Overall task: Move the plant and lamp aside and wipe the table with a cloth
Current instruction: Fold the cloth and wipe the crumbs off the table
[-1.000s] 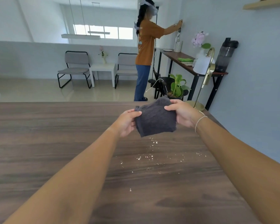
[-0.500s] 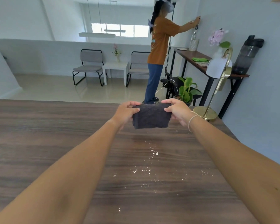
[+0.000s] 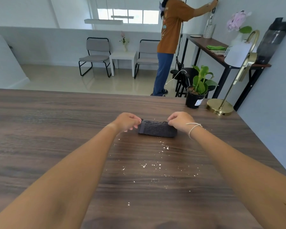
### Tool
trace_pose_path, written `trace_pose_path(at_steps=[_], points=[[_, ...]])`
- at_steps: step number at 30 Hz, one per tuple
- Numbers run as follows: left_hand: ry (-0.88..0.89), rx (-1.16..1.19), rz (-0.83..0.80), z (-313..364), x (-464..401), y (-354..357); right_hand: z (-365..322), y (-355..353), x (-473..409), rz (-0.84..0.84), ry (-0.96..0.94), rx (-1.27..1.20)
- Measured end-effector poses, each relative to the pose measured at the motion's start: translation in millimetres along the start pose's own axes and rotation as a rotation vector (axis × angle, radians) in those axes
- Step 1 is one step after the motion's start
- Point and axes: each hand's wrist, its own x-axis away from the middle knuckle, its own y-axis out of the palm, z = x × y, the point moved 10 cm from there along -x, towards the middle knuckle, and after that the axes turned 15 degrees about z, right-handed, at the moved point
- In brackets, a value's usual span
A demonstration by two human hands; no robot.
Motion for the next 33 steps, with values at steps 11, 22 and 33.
trace_pose_path(at_steps=[11, 22, 33], points=[[0.104, -0.418, 0.375, -76.0, 2.3, -90.4, -72.6, 103.0, 47.9, -0.232, -0.752, 0.382], [0.254, -0.705, 0.359, -109.8, -1.3, -92.6, -61.7, 108.4, -23.7, -0.062, -0.603, 0.435], [0.298, -0.697, 0.358, -112.4, -4.8, -90.1, -82.0, 110.4, 37.0, -0.104, -0.810, 0.290]])
